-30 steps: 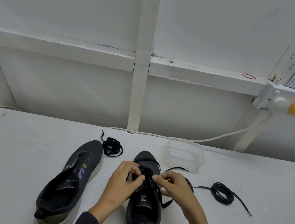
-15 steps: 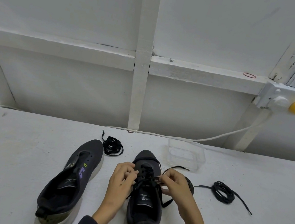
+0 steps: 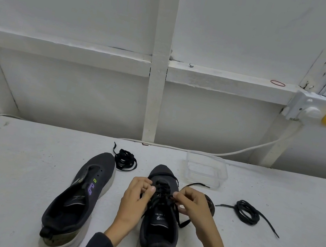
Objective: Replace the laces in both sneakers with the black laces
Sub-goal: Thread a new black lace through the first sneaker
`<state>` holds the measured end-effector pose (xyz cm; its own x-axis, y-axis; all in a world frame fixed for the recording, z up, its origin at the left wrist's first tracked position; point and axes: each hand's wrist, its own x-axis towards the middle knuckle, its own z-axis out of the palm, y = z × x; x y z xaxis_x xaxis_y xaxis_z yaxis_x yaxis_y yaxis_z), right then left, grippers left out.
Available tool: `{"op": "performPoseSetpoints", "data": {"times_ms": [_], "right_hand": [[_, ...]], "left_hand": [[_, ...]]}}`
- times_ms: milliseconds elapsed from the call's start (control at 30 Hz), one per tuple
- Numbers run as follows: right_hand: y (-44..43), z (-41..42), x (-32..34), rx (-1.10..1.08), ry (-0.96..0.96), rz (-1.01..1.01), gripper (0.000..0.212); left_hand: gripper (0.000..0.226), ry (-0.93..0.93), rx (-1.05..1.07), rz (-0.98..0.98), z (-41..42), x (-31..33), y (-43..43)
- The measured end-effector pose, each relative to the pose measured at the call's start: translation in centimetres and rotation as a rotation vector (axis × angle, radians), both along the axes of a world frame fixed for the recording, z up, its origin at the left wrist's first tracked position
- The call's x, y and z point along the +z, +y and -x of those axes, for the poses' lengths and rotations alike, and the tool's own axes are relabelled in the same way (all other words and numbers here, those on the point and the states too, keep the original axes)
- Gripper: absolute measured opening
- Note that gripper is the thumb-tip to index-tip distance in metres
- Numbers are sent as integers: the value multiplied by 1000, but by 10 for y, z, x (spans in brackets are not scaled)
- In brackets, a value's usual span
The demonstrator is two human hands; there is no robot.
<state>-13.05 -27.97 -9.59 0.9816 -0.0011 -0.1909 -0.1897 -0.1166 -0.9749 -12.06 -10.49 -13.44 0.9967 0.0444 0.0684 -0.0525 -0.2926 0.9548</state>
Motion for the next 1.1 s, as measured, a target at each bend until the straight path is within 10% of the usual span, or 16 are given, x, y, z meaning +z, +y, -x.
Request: {"op": "performPoseSetpoints", "data": {"times_ms": [1100], "right_hand": [[1,14,15,122,160,36,14]], "left_hand": [[24,169,-89,245,20,20,5]]}}
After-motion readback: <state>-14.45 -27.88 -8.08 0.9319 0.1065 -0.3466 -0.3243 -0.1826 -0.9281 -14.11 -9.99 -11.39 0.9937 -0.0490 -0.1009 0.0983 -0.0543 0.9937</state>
